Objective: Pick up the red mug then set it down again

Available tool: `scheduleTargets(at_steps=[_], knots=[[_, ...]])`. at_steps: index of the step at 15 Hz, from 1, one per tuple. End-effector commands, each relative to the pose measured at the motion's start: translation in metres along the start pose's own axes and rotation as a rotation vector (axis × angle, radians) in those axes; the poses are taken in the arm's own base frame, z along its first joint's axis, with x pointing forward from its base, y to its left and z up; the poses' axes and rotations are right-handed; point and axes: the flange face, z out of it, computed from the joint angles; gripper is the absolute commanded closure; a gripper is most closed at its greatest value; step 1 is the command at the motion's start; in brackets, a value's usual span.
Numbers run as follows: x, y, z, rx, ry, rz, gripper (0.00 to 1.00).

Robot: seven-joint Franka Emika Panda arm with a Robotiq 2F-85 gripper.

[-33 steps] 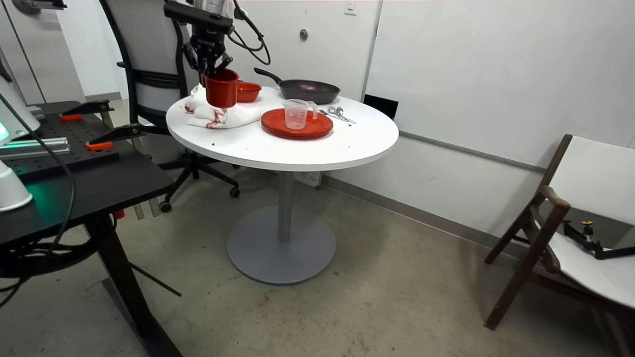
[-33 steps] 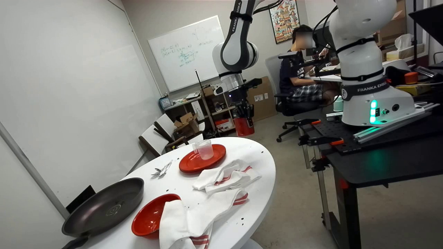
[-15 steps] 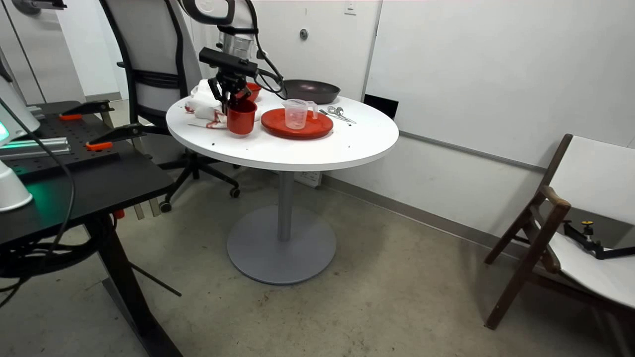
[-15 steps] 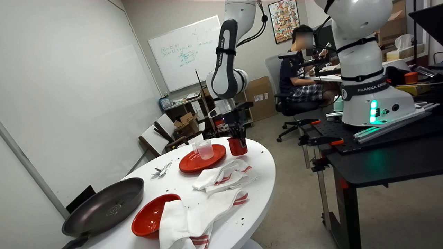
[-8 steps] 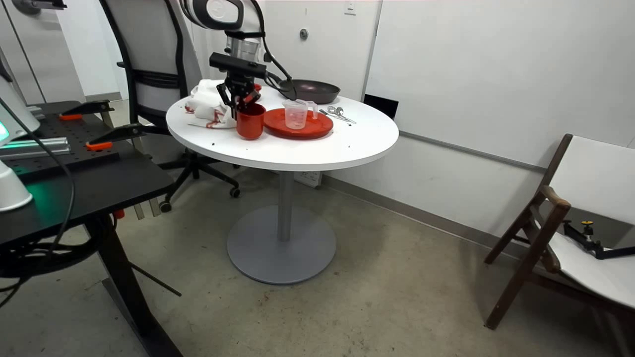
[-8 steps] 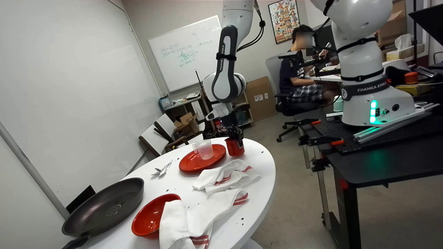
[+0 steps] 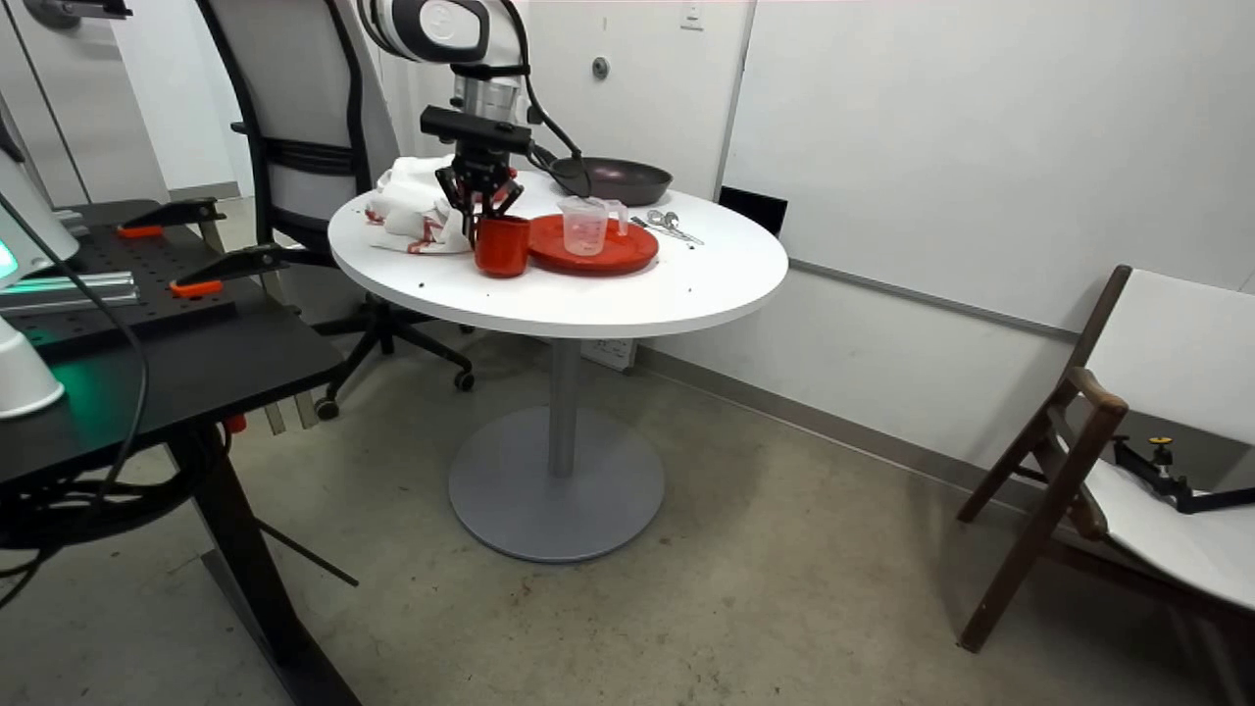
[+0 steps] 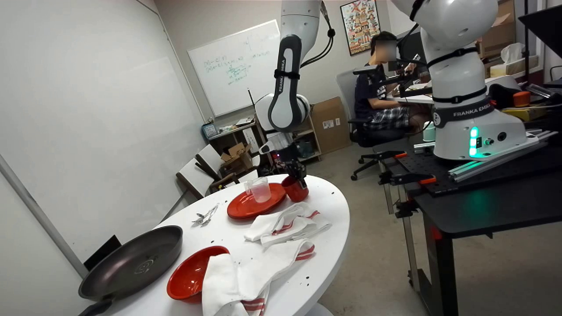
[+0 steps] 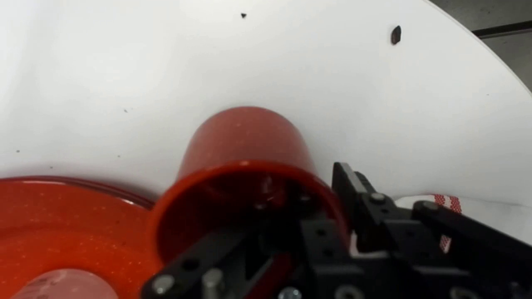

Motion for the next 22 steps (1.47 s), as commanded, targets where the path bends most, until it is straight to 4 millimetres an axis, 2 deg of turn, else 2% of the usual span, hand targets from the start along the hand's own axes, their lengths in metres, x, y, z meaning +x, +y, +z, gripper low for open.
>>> scheduleTargets(at_steps=[1,4,6,7,9,10,11,12,14,19,22], knots=[[0.003,0.006,0.0,-0.019,-0.013,0.024,0.48],[0.004,0.007,-0.002,-0.019,-0.012,0.038,0.28],[0.004,0.008,-0.005,-0.017,-0.007,0.048,0.22],[0.004,0.008,-0.007,-0.017,-0.004,0.054,0.2],[0.004,0.011,-0.017,-0.021,0.008,0.068,0.31],[0.003,0.013,-0.025,-0.026,0.017,0.078,0.32],[0.002,0.015,-0.032,-0.03,0.027,0.087,0.29],[-0.001,0.018,-0.041,-0.037,0.037,0.097,0.13],[-0.01,0.022,-0.066,-0.05,0.068,0.127,0.02],[-0.037,0.032,-0.139,-0.06,0.155,0.24,0.0],[-0.053,0.031,-0.178,-0.052,0.199,0.315,0.0]])
